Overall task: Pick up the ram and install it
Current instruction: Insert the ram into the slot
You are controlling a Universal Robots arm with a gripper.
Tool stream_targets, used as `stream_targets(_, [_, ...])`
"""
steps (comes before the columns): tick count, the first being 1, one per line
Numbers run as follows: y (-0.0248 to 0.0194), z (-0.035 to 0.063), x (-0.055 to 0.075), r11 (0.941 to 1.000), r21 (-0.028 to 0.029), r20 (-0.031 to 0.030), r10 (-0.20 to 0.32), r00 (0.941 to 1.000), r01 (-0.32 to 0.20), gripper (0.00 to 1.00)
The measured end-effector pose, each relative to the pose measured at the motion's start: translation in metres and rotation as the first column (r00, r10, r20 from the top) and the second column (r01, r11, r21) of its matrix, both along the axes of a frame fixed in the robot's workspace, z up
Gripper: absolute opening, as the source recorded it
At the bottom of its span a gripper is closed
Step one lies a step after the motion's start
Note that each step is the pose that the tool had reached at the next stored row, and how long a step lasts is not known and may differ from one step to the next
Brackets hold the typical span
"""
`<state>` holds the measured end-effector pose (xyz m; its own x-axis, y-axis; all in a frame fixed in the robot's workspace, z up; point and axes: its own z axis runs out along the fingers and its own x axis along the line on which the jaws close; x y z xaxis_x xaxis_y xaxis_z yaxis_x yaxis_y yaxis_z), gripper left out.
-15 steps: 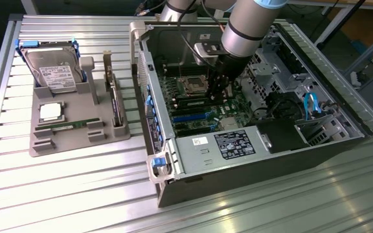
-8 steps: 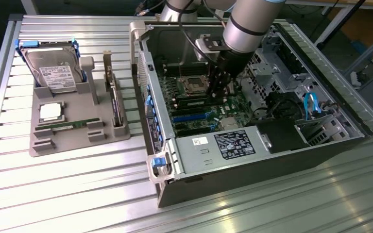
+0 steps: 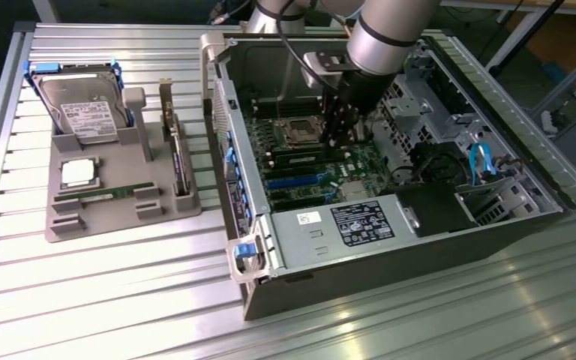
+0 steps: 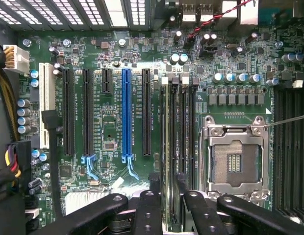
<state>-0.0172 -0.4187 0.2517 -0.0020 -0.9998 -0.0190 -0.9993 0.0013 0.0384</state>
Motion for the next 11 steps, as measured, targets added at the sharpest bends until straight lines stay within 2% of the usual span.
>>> stream_targets(11, [0.0,0.0203,0.0,1.0,0.0,0.0,0.0,1.0,0.0,0.25])
